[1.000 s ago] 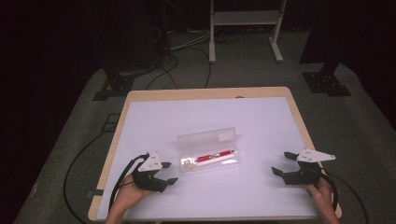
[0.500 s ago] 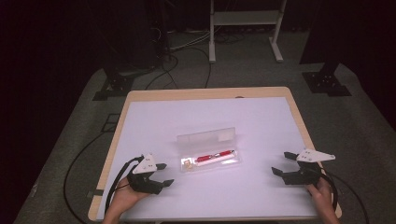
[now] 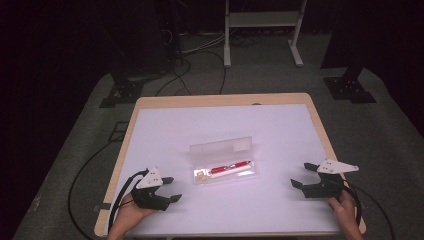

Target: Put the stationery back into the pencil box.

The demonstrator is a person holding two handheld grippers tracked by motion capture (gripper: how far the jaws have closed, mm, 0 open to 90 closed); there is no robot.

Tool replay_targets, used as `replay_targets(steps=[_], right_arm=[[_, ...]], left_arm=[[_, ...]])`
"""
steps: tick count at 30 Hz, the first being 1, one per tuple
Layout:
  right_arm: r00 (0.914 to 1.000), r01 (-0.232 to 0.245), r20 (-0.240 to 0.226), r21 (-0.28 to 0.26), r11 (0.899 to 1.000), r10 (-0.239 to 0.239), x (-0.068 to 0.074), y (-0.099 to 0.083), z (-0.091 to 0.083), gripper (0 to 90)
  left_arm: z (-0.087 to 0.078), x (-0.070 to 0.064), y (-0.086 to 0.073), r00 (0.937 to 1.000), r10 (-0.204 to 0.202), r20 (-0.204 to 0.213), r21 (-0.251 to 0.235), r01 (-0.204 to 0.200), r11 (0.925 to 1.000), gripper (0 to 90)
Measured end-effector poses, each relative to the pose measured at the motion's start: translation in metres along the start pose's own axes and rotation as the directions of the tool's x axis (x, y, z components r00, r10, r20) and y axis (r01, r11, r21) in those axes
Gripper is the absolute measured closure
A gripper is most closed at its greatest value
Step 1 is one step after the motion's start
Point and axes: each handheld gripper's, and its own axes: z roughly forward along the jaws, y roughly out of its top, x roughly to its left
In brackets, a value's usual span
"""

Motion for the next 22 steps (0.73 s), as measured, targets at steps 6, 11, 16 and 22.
replay_targets(steps=[6,11,16,22], right_arm=[[1.0,-0.001,0.0,-0.002,1.0,0.001,0.0,0.0,0.0,13.8],[1.0,0.002,0.002,0.0,1.0,-0.002,0.0,0.0,0.0,13.8],[1.0,0.002,0.001,-0.002,1.0,-0.002,0.0,0.0,0.0,13.8],[1.0,0.004,-0.001,-0.004,1.0,-0.004,0.0,0.0,0.0,13.8]], left_arm=[[-0.003,-0.001,-0.003,1.0,-0.009,-0.003,-0.006,0.009,0.9999,32.1],[-0.006,-0.001,-0.007,0.9998,-0.019,-0.01,-0.012,0.019,0.9998,30.7],[-0.011,0.0,-0.013,0.9991,-0.038,-0.018,-0.018,0.038,0.9991,29.2],[-0.017,-0.002,-0.023,0.9973,-0.063,-0.038,-0.042,0.062,0.9972,26.3]])
